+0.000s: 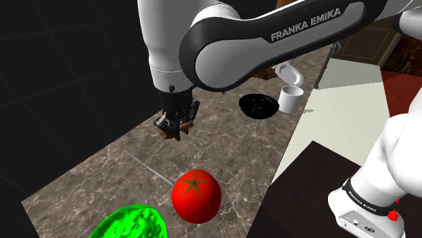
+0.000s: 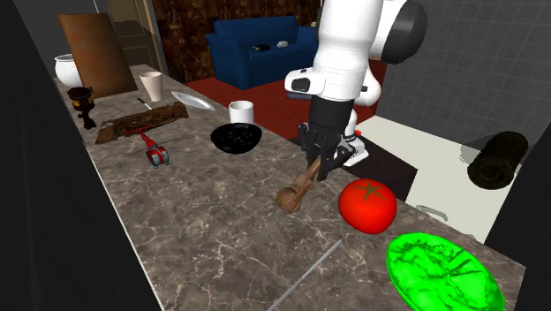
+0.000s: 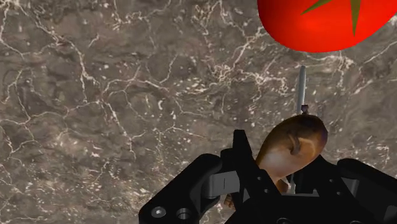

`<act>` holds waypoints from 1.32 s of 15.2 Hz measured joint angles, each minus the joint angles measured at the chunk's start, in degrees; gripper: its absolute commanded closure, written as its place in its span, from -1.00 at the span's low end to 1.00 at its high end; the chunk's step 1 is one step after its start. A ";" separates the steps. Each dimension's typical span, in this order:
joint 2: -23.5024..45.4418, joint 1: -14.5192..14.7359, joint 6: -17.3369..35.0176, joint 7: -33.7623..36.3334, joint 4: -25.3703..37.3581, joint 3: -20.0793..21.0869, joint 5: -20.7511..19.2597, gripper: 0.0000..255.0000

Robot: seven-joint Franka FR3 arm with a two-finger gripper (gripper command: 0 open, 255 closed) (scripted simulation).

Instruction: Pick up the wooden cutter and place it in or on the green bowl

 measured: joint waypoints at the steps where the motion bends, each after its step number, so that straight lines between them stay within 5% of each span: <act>1: 0.84 0.80 -0.31 1.36 0.93 0.48 -0.55 1.00; 8: 9.33 8.64 -3.74 12.33 10.36 3.40 -5.96 1.00; 20: 31.63 28.74 -17.40 24.36 43.20 2.65 -16.44 1.00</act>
